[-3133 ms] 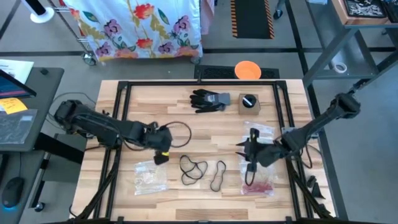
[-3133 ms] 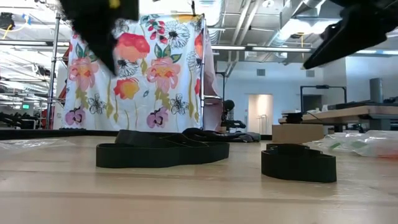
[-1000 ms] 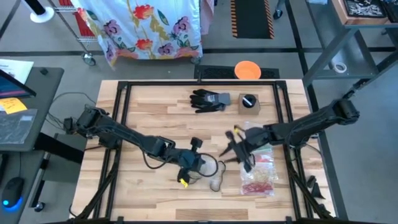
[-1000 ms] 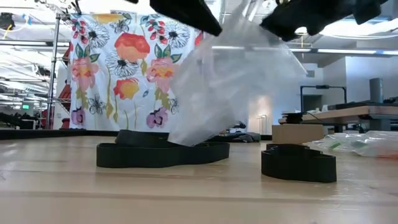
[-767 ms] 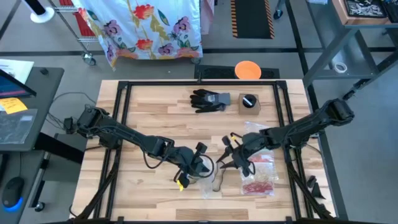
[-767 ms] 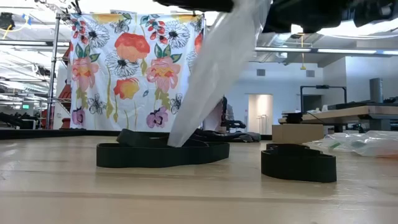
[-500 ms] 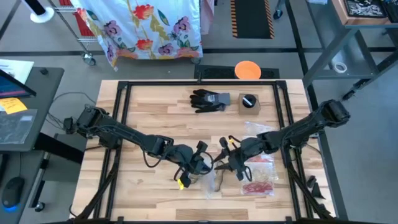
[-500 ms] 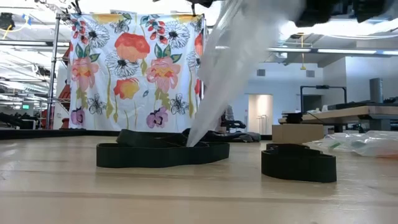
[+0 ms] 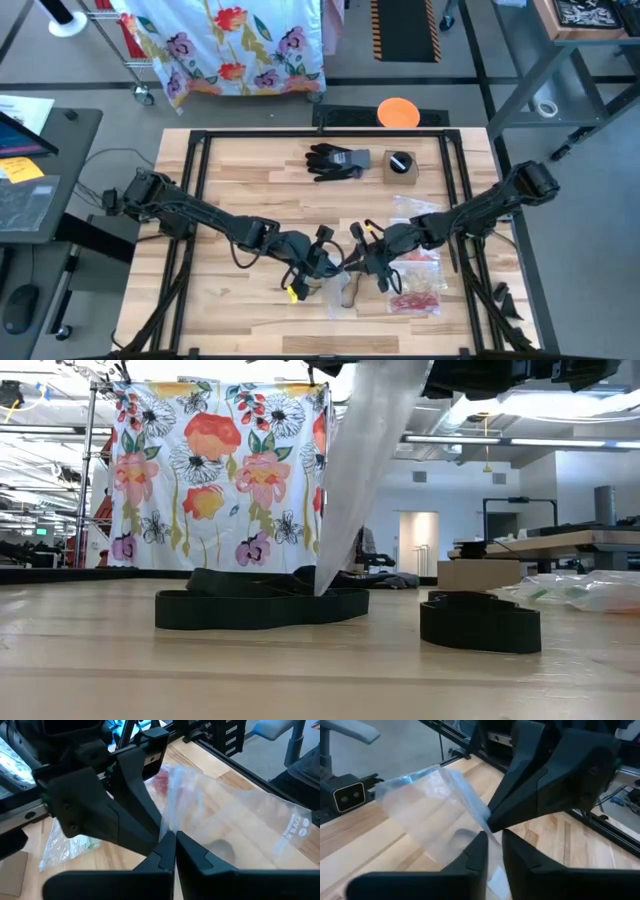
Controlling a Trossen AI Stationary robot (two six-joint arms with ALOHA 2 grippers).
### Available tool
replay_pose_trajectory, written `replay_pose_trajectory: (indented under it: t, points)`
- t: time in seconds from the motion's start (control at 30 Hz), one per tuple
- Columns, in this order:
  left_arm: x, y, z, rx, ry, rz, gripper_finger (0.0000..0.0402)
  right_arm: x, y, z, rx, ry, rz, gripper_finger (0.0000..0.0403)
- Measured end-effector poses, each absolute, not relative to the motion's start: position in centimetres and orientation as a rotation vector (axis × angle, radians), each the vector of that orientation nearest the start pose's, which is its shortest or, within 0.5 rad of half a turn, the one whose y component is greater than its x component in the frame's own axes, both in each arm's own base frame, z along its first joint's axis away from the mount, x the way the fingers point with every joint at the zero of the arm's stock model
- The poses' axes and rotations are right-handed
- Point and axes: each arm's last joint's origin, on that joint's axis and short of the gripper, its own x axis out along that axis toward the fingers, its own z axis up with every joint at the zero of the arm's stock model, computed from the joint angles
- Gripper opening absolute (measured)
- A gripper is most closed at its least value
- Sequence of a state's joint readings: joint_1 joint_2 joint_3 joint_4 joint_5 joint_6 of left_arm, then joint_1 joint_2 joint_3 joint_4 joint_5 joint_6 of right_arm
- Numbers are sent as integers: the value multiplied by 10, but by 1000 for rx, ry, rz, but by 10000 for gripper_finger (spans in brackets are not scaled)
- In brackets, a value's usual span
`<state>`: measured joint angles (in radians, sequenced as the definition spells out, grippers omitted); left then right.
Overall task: Sort rubber bands
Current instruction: Open the transparent zip bag
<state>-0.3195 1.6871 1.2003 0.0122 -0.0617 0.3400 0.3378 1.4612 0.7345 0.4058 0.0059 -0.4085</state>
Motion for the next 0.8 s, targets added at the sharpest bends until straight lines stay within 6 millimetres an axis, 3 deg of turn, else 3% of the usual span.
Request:
replay_pose_trajectory:
  t: [0.17, 0.47, 0.8]
  points:
    - [362, -118, 260, 431, 423, -329, 0, 288, 101, 216, -460, 266, 395, 5]
    - [358, -117, 252, 404, 523, -323, 0, 273, 91, 220, -518, 414, 255, 2]
    - [359, -114, 253, 413, 524, -184, 0, 260, 89, 218, -459, 535, 251, 4]
